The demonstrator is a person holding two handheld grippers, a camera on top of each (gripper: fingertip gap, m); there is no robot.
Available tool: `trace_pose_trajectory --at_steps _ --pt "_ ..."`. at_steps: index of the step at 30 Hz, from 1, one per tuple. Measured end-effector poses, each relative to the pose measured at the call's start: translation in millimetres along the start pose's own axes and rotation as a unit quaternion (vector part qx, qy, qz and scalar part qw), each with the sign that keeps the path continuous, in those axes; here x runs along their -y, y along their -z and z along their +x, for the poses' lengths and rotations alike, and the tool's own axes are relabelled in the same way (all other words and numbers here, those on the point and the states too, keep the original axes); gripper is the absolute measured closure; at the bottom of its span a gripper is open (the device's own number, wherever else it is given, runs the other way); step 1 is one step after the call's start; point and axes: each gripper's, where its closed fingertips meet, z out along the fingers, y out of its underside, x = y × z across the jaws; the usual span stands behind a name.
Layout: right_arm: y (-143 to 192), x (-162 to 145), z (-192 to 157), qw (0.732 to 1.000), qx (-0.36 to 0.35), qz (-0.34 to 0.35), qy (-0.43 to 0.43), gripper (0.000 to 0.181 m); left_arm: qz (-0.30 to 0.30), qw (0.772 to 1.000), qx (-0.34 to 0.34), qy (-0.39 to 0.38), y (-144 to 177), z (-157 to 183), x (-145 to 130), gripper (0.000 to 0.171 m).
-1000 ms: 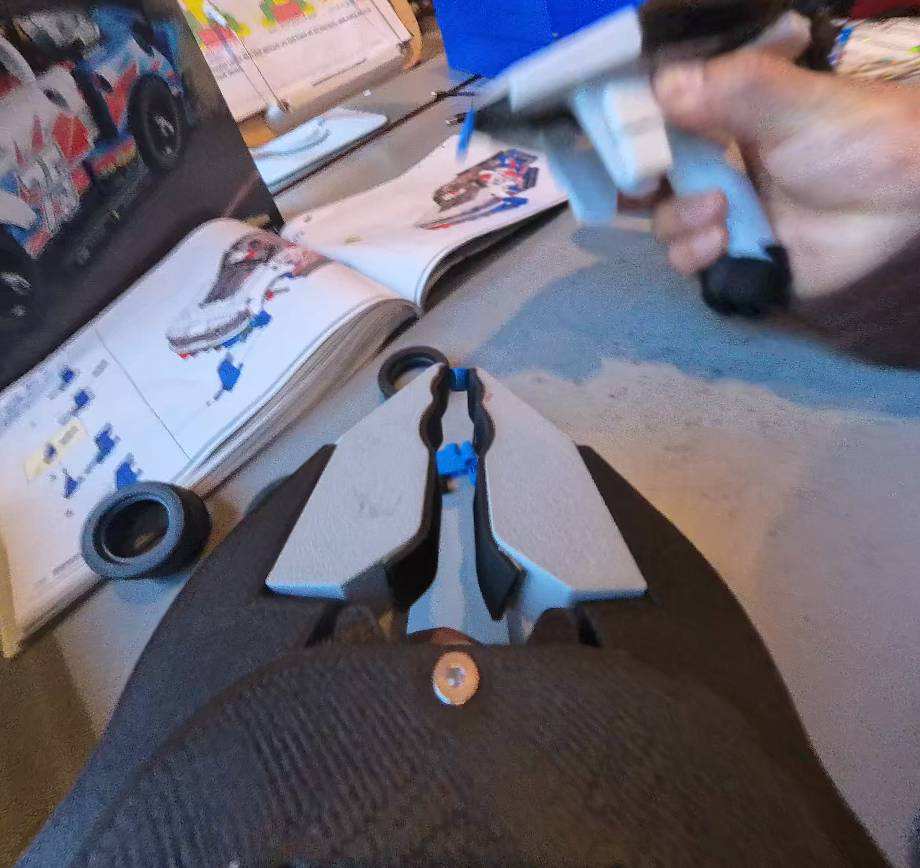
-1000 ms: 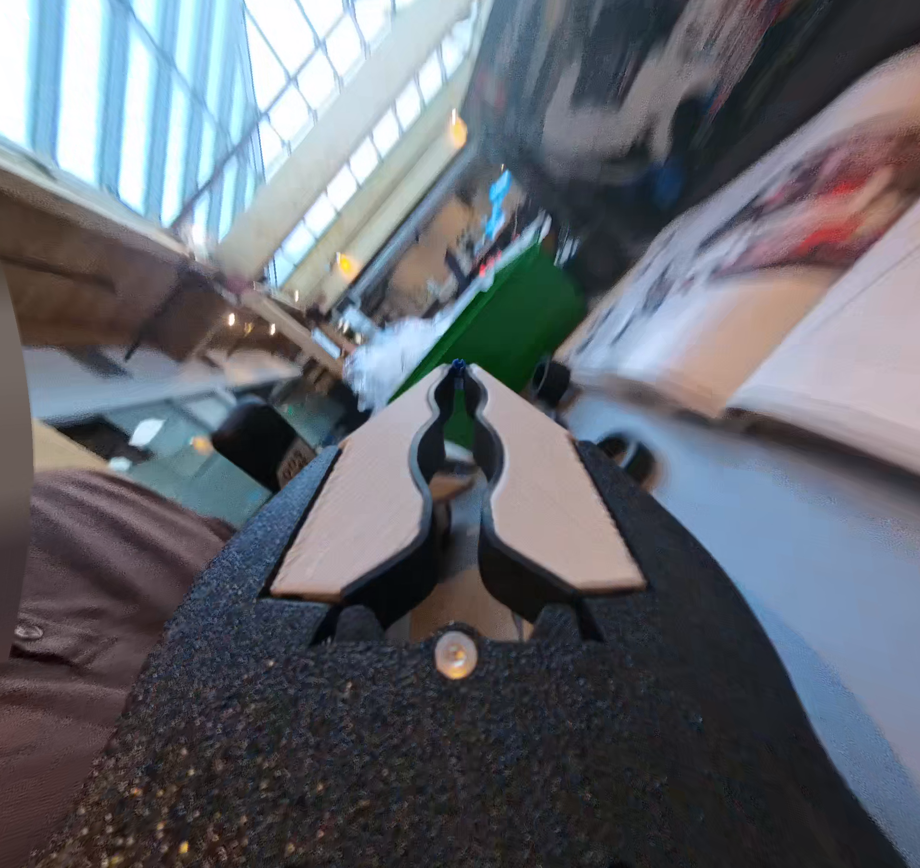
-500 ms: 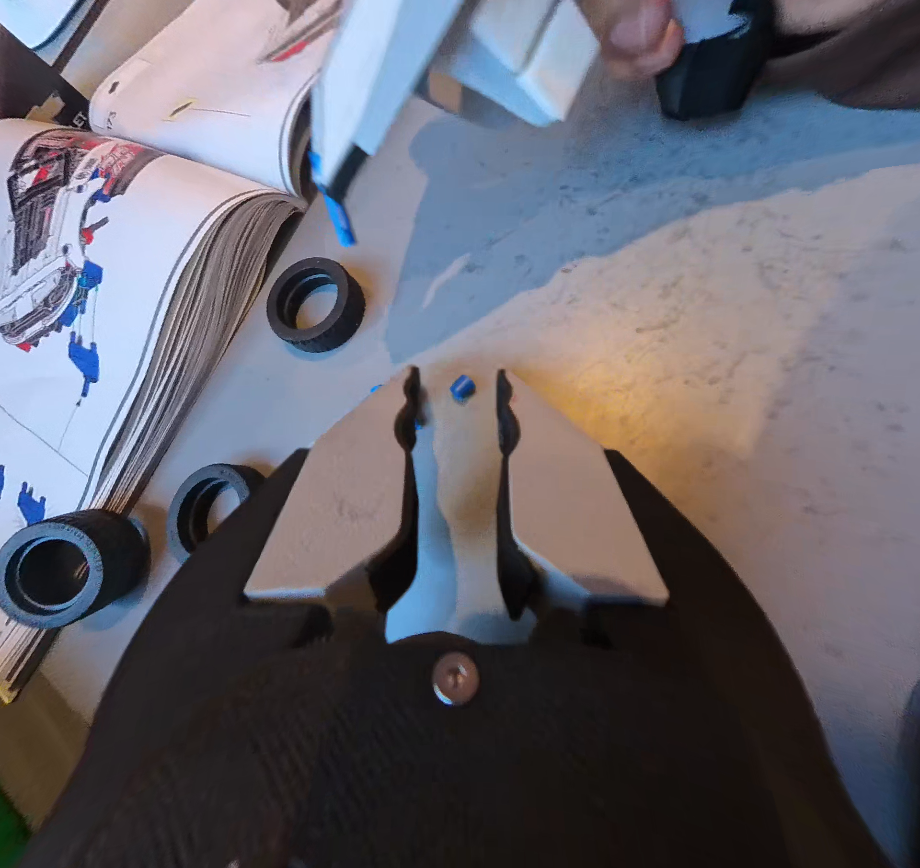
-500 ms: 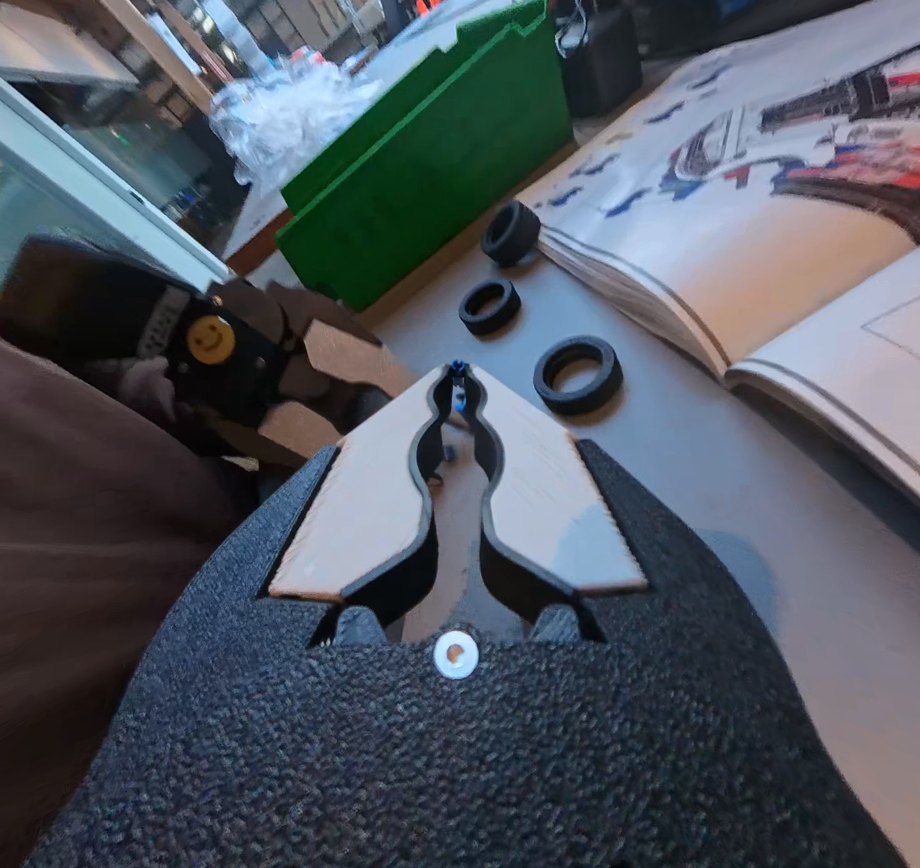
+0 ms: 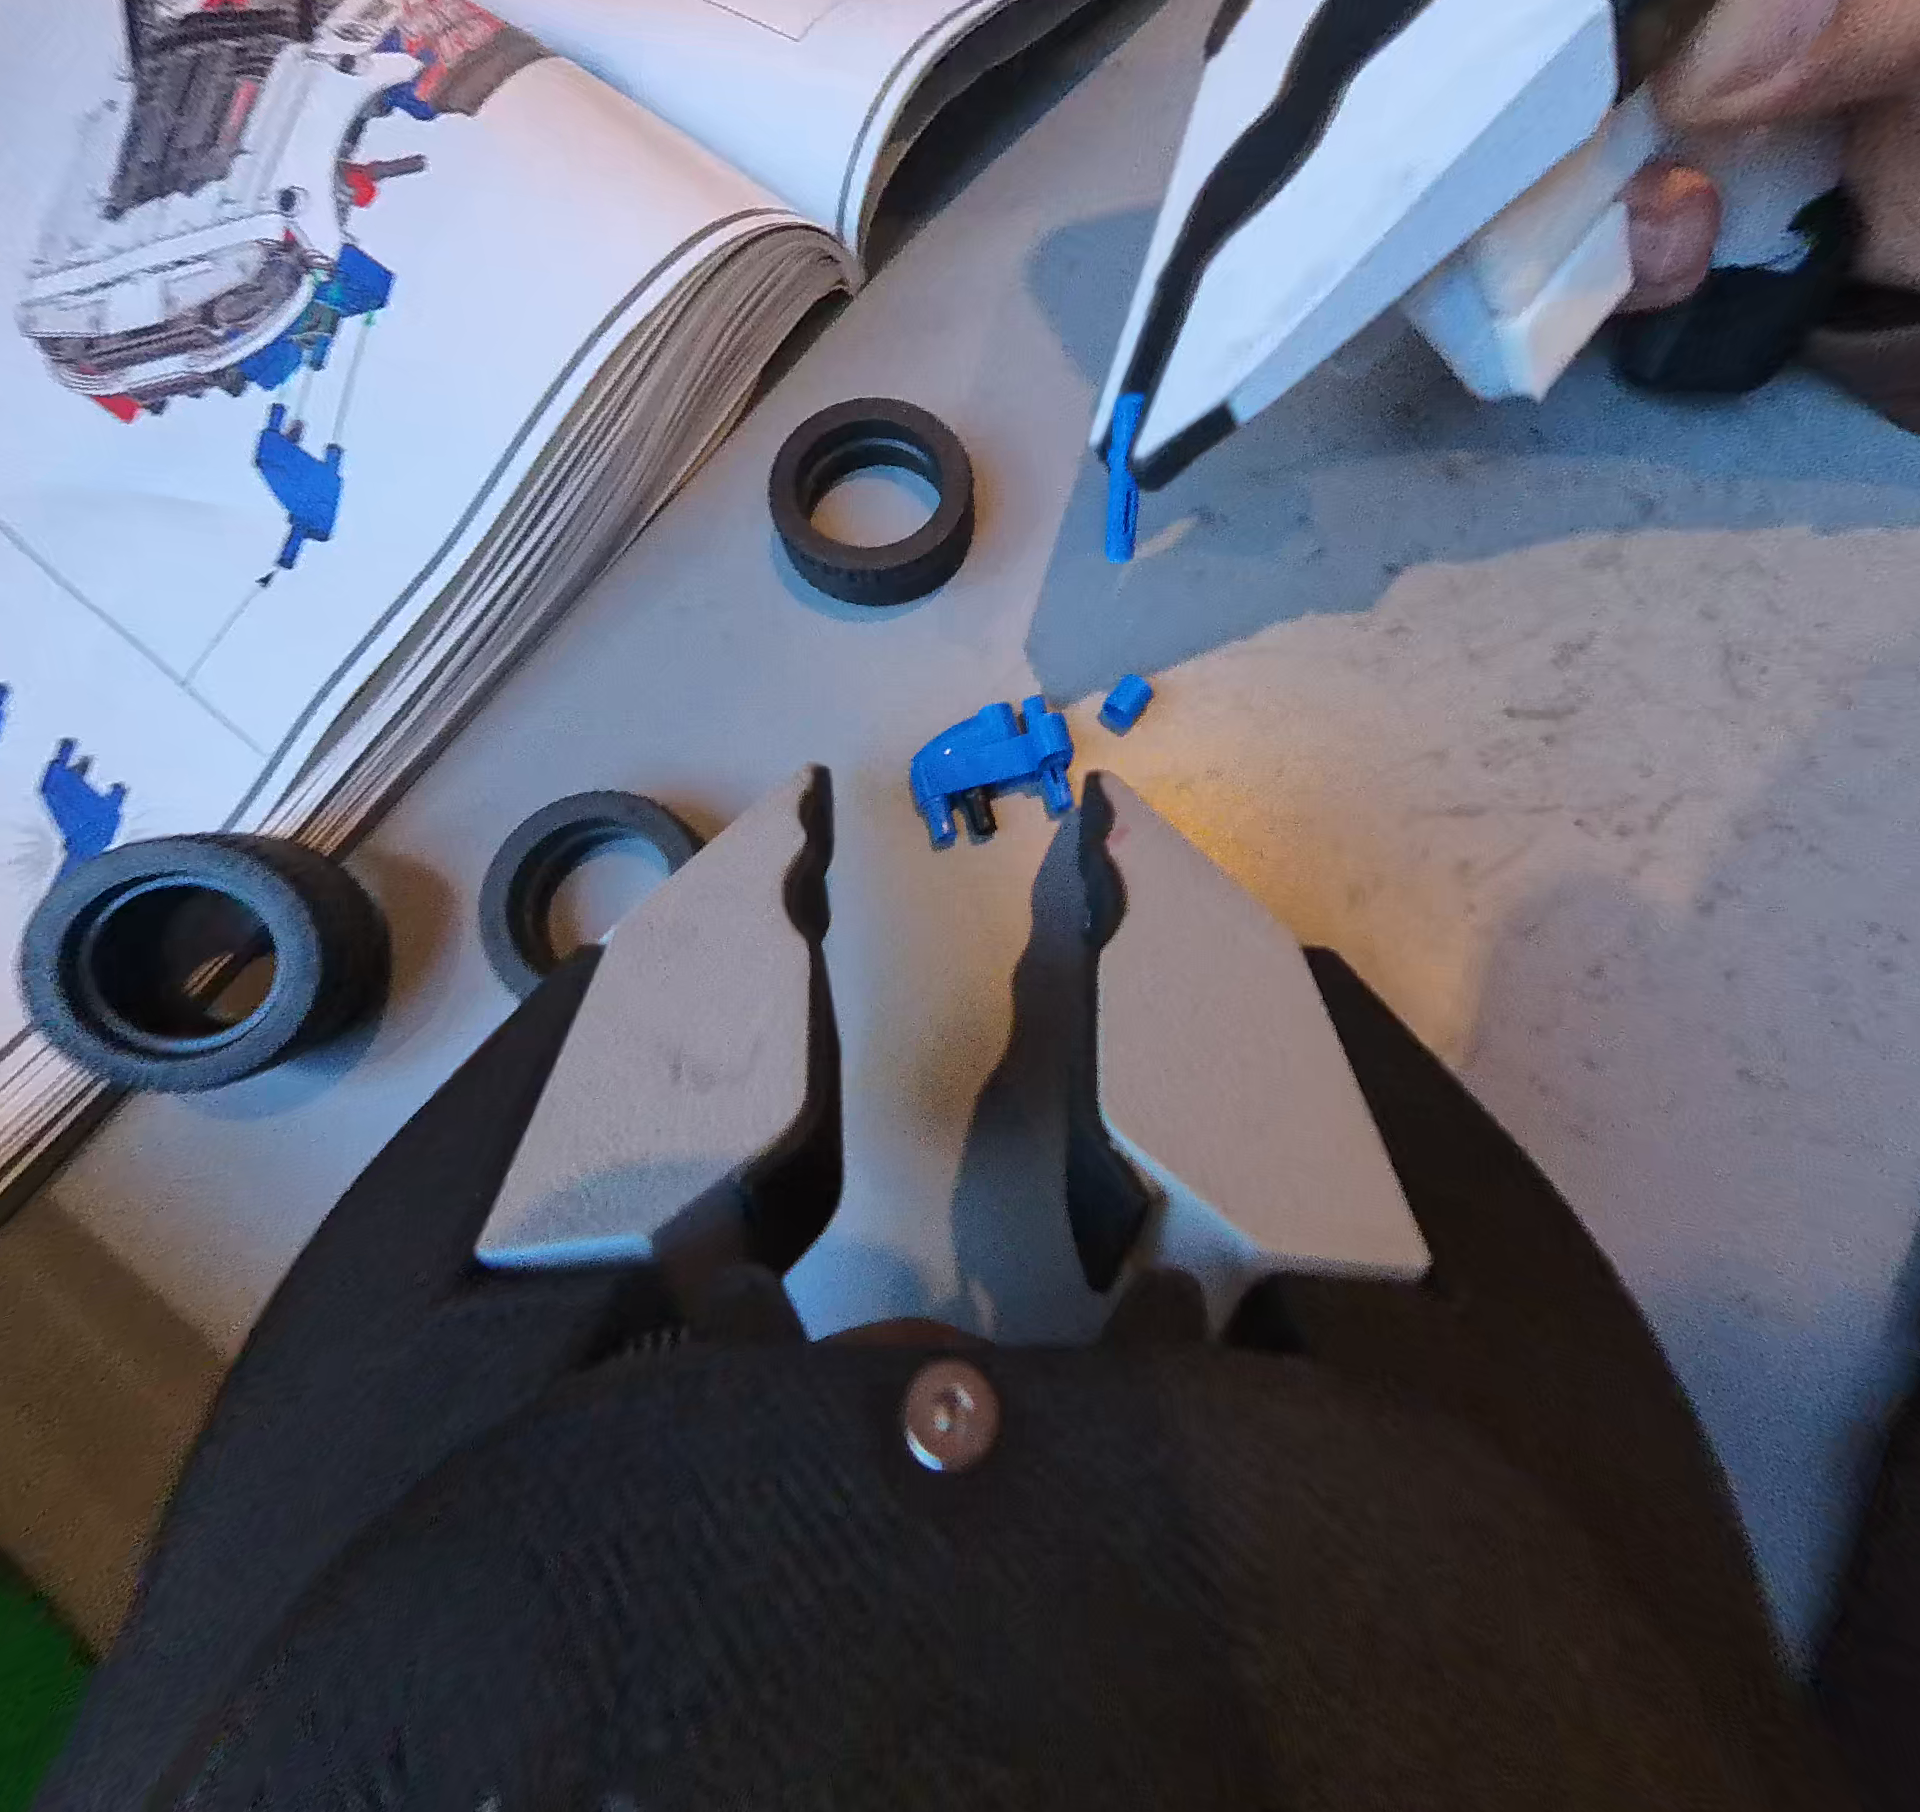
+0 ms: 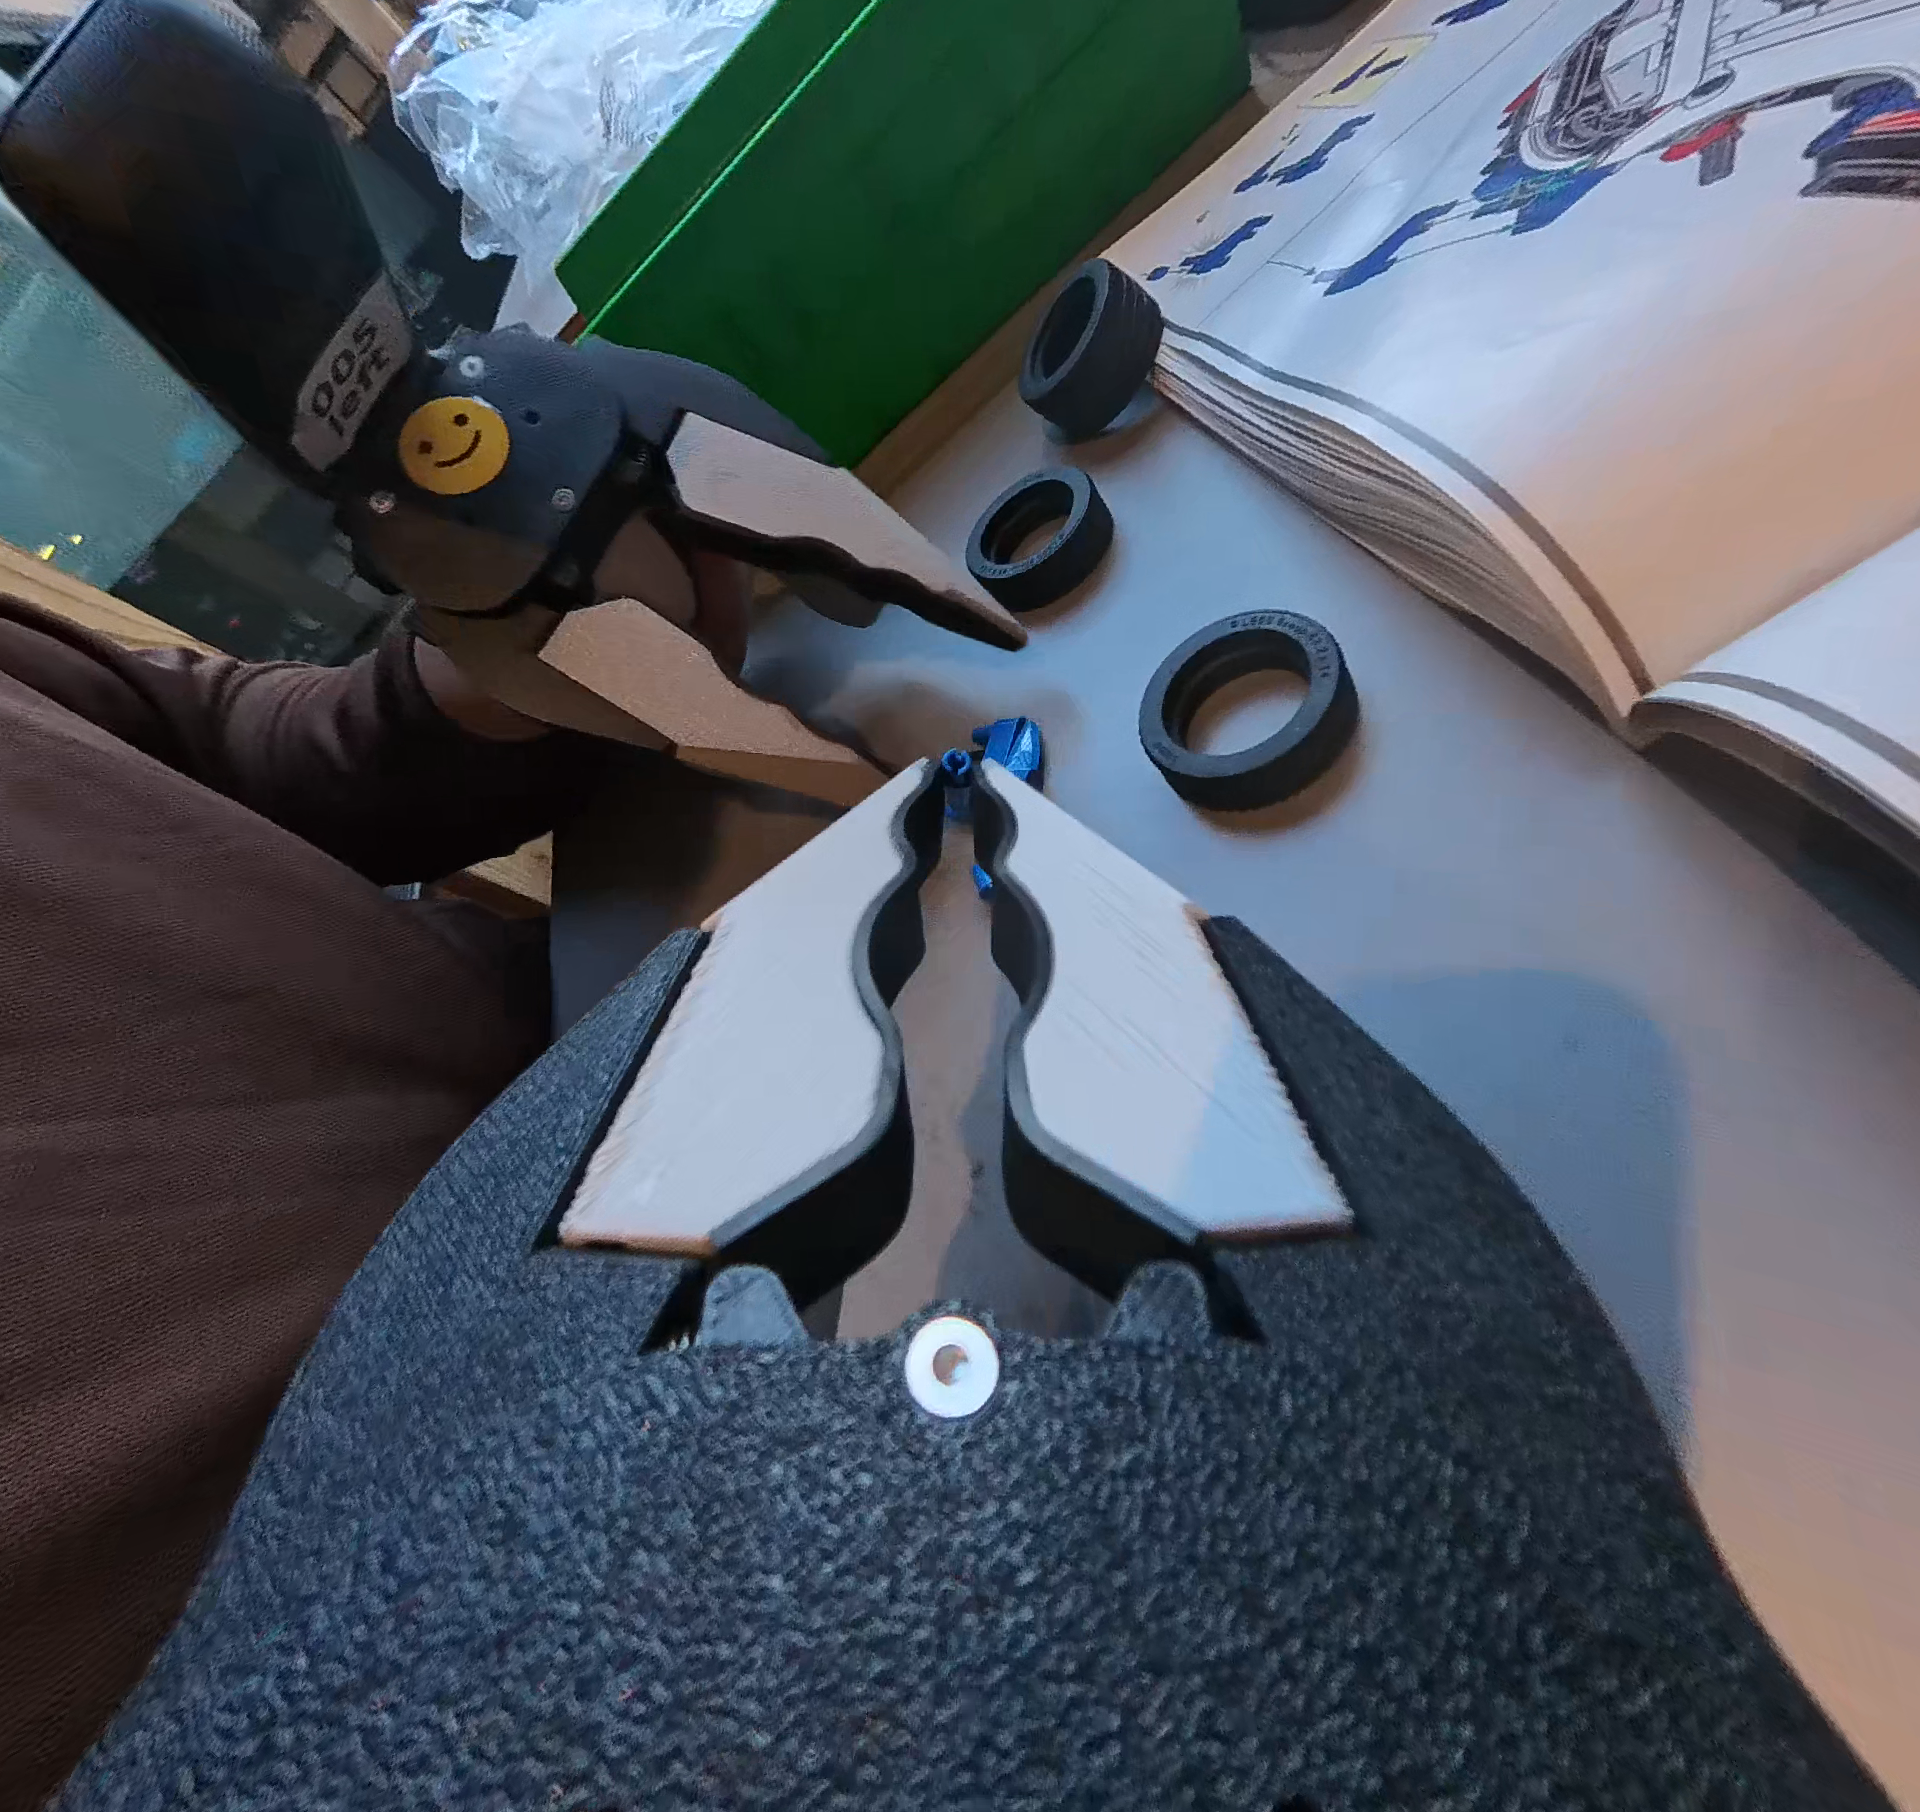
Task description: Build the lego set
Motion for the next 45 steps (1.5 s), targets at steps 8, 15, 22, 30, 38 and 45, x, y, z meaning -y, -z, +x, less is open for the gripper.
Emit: trace_pose_trajectory --at_steps 8,15,22,30,38,45 --pt "-2 -1 -8 1.0 0.015 0.002 0.01 0.177 -0.015 0.999 -0.03 -0.014 -13 9 -1 0.138" --pt "-1 7 -10 0.999 0.036 0.02 0.006 0.177 -0.005 0.999 -0.038 -0.018 -9 6 -5 0.142" --pt "-15 16 -11 0.999 0.048 0.022 0.008 0.177 0.005 0.997 -0.049 -0.062 8 8 -19 0.142" --pt "-33 43 -30 0.989 0.116 0.061 0.068 0.176 0.017 0.993 -0.035 -0.109 21 7 -29 0.142" --pt "-49 50 -24 0.99 0.116 0.047 0.062 0.176 0.023 0.991 -0.031 -0.131 23 7 -29 0.142" --pt "-41 52 -19 0.99 0.121 0.068 0.013 0.176 0.033 0.991 -0.013 -0.129 24 3 -26 0.137"
